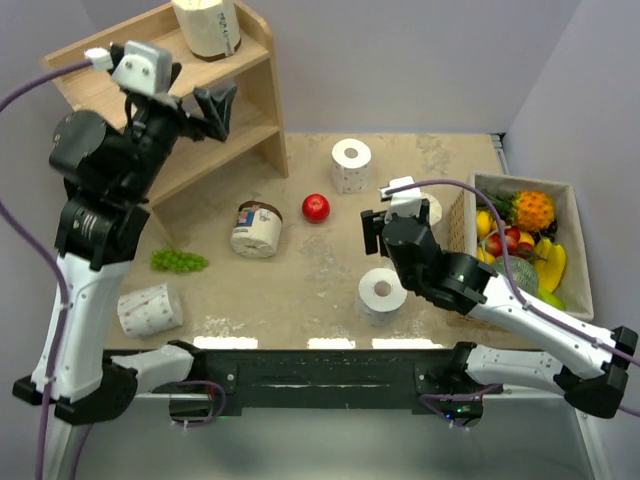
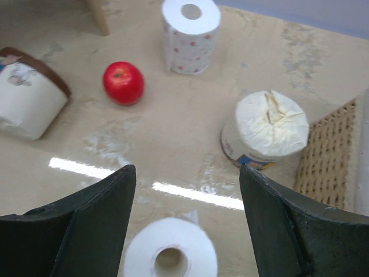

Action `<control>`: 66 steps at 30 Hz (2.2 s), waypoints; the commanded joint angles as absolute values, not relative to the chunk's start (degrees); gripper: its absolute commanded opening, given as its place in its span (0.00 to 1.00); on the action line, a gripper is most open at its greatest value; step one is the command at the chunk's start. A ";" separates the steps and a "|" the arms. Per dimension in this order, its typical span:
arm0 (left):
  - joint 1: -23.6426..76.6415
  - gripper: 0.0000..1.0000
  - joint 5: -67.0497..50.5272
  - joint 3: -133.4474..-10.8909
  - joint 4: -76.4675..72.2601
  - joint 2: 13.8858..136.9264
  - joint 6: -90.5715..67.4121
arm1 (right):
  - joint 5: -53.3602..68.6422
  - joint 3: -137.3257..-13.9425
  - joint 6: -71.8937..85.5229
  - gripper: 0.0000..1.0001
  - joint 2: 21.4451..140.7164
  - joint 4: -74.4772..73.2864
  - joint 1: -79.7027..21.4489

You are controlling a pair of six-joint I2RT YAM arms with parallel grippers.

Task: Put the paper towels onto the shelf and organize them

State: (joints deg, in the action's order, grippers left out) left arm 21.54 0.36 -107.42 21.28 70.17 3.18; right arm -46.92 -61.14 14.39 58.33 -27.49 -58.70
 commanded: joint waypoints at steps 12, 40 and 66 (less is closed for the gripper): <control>22.14 1.00 -24.96 -65.85 9.69 58.71 -12.22 | -27.35 -64.33 8.97 0.77 76.36 -19.34 -28.85; 25.75 1.00 -17.49 -54.49 6.42 57.92 -11.07 | -16.35 -67.59 8.26 0.64 96.06 -18.02 -18.54; 25.75 1.00 -7.30 -54.76 8.17 55.64 -9.93 | -9.58 -70.31 8.43 0.46 88.51 -21.01 -32.59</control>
